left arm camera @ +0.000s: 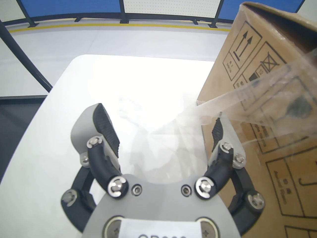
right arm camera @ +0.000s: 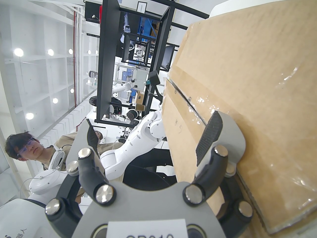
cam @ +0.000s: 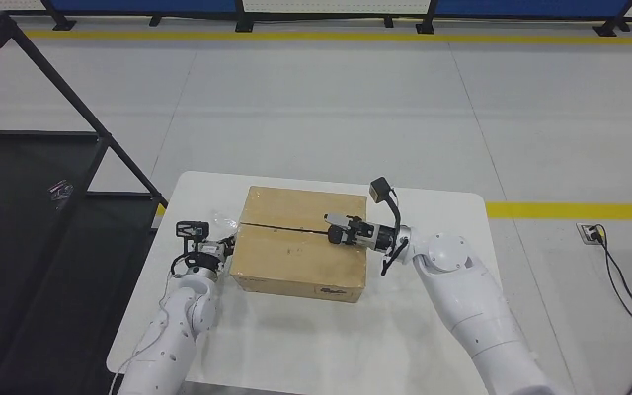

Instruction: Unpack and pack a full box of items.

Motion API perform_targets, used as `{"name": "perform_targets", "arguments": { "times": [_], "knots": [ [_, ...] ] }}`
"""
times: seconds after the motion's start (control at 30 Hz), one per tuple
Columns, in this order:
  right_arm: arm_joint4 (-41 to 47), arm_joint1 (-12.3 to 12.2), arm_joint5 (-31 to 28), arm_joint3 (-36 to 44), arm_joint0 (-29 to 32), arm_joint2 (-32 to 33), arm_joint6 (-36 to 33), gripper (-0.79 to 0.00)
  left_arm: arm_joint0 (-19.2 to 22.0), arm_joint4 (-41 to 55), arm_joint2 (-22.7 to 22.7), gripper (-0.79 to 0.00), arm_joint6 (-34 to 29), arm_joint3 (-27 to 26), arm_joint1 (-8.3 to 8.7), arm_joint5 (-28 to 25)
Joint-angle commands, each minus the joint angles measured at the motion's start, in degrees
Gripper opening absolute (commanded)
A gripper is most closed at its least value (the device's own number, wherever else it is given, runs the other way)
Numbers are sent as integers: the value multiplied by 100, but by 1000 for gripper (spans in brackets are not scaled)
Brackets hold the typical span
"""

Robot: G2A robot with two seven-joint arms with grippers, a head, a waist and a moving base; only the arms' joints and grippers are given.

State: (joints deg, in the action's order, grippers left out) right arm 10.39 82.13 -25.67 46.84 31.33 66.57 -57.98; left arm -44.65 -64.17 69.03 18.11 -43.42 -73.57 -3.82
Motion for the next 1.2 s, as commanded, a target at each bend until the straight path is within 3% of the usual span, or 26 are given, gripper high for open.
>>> {"name": "perform_targets", "arguments": {
  "times": [0.0,0.23,0.57,0.73,1.17],
  "knots": [
    [0,0,0,0,0,0,0,0,102,24,-64,0,32,127,-45,62],
    [0,0,0,0,0,0,0,0,445,368,-100,0,319,558,-206,447],
    [0,0,0,0,0,0,0,0,608,994,85,0,792,970,-341,699],
    [-47,-3,62,103,73,-14,131,0,583,1124,129,0,960,989,-377,600],
    [-96,-81,272,502,281,-2,245,0,677,1733,355,0,1015,1030,-501,1010]
  ]
}}
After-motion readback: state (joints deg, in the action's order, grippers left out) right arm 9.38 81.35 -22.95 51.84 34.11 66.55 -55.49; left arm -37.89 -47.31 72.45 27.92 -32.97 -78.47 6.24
